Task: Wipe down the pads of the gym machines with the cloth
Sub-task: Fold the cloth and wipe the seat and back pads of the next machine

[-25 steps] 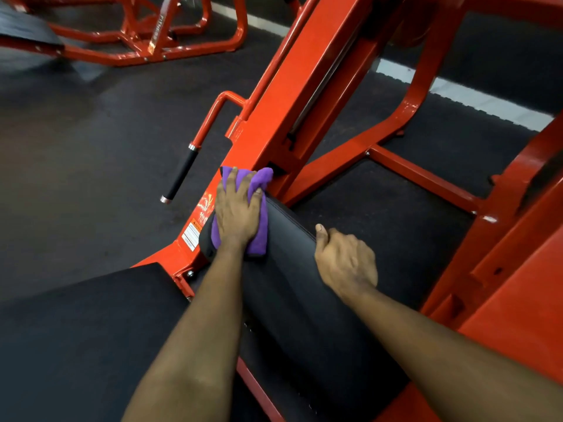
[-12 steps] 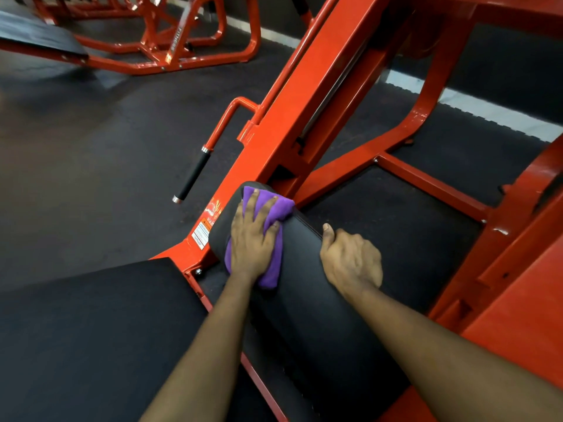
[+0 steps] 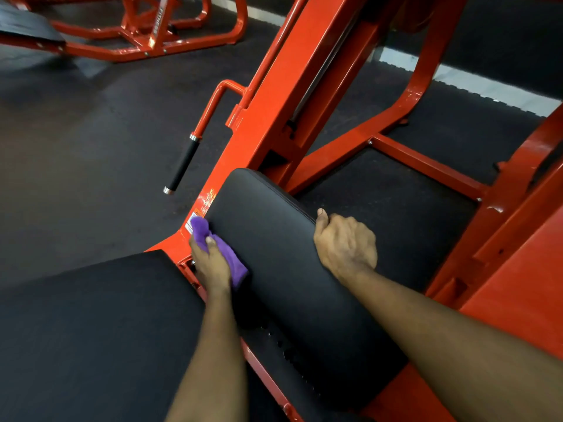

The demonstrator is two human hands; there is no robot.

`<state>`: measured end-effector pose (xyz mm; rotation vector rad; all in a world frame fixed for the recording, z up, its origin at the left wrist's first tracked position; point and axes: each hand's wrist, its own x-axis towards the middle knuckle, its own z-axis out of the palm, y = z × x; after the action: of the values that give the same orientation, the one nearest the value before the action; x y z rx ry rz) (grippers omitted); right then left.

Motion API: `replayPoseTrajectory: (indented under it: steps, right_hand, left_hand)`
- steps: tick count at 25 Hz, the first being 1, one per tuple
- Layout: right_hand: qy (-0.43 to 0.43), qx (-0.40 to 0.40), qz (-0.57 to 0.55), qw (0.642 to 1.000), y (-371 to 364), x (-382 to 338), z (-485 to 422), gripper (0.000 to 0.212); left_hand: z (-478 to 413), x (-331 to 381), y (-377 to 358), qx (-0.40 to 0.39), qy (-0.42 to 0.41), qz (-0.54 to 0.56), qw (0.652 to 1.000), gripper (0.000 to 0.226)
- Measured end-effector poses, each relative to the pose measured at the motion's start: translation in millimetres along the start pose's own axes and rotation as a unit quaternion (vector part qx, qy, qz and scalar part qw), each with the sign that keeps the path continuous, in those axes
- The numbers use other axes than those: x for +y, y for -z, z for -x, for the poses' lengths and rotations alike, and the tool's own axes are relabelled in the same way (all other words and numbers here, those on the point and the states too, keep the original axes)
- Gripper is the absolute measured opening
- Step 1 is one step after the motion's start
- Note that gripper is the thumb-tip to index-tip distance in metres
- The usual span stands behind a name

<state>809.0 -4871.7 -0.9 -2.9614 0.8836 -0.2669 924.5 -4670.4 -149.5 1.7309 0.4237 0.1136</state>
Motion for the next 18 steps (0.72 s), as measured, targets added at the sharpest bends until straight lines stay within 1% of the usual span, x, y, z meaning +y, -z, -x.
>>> replayPoseTrajectory:
  steps: [1, 2, 3, 5, 7, 9, 10, 12, 13, 14, 18]
  right_hand:
    - [0.0, -0.001, 0.001, 1.0, 1, -1, 1, 0.072]
    - [0.0, 0.0, 0.002, 1.0, 2, -2, 2, 0.072]
    - [-0.002, 0.001, 0.002, 1.0, 3, -3, 2, 0.072]
    - [-0.003, 0.0, 0.004, 1.0, 3, -2, 3, 0.072]
    - [-0.001, -0.002, 0.008, 1.0, 3, -2, 2, 0.072]
    - [-0.005, -0.004, 0.004, 1.0, 1, -2, 2, 0.073]
    - [-0.006, -0.003, 0.002, 1.0, 0, -1, 1, 0.073]
    - [-0.005, -0.004, 0.0, 1.0, 0, -2, 0, 0.071]
    - [-0.007, -0.005, -0.003, 1.0, 1, -2, 1, 0.071]
    - [-0.008, -0.005, -0.007, 1.0, 2, -2, 1, 0.07]
    - [-0.005, -0.002, -0.009, 1.0, 7, -3, 3, 0.068]
  left_hand:
    - [19, -6, -1, 0.018, 0.033, 0.023, 0.999, 0.041]
    - [32, -7, -3, 0.033, 0.037, 0.029, 0.998, 0.042]
    - [41, -4, -5, 0.04, 0.015, 0.02, 0.999, 0.043]
    - [36, 17, -9, 0.048, -0.059, -0.06, 0.995, 0.044]
    - [16, 50, -18, 0.053, -0.134, -0.15, 0.978, 0.044]
    - [-1, 90, -35, 0.027, -0.222, -0.187, 0.956, 0.045]
    - [-2, 109, -47, 0.001, -0.272, -0.203, 0.941, 0.046]
    - [12, 134, -66, -0.049, -0.365, -0.249, 0.896, 0.044]
    - [22, 138, -69, -0.065, -0.394, -0.26, 0.879, 0.043]
    - [32, 136, -67, -0.077, -0.401, -0.259, 0.875, 0.042]
    - [84, 87, -43, -0.081, -0.323, -0.223, 0.916, 0.049]
